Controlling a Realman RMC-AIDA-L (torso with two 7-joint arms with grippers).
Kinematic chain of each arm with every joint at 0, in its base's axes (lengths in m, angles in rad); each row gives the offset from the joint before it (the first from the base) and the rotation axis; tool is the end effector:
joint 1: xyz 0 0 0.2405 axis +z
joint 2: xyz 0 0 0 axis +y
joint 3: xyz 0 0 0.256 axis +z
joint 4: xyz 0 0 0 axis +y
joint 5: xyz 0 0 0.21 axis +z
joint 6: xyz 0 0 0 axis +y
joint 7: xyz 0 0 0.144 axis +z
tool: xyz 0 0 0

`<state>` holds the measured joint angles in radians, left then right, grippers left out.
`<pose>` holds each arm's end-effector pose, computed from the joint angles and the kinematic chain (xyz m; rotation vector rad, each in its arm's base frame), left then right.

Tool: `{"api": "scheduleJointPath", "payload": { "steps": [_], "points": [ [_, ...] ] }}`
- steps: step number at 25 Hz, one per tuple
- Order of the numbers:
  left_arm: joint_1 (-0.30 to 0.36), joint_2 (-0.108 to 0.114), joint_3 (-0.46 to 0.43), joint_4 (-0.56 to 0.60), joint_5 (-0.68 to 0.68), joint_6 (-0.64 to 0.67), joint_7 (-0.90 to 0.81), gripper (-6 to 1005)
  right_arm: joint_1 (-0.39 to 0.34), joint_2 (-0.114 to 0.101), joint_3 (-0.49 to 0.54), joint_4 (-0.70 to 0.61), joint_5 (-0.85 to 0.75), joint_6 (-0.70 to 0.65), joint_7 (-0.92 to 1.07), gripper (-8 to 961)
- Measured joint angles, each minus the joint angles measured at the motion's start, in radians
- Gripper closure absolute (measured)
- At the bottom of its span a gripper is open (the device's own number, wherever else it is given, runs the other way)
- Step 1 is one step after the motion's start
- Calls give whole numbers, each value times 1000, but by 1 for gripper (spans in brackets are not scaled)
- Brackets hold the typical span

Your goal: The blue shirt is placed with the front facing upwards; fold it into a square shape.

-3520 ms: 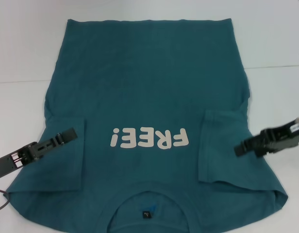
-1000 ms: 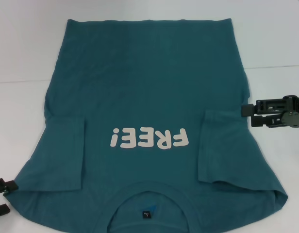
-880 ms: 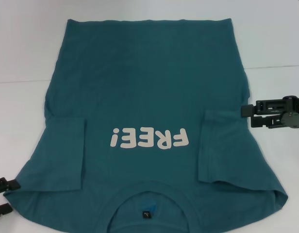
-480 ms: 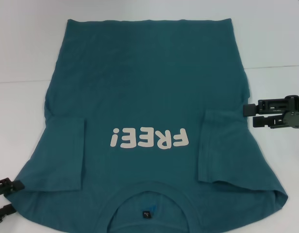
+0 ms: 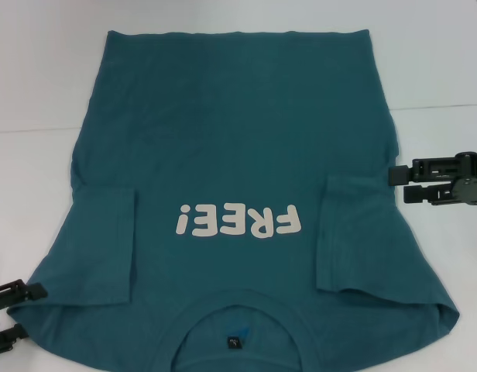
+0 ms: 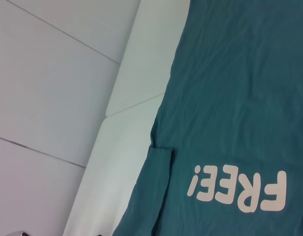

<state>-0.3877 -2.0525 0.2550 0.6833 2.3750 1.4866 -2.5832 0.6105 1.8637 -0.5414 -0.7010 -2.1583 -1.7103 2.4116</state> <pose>-0.3769 0.2743 0.0411 -1.4943 -2.3410 -0.7689 0.2762 0.3564 0.1024 -2.3076 1.8355 0.6670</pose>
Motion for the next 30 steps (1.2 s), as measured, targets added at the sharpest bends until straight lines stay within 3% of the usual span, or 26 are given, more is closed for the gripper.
{"api": "scheduleJointPath", "payload": {
  "steps": [11,30],
  "points": [
    [-39,4,-2,-48,-9,-79,0,283,-3,0,2,0,1,0,0,121],
    [-32,4,-14,-52,-53,-125,10,308,-5,0,9,0,0,-7,0,125]
  ]
}}
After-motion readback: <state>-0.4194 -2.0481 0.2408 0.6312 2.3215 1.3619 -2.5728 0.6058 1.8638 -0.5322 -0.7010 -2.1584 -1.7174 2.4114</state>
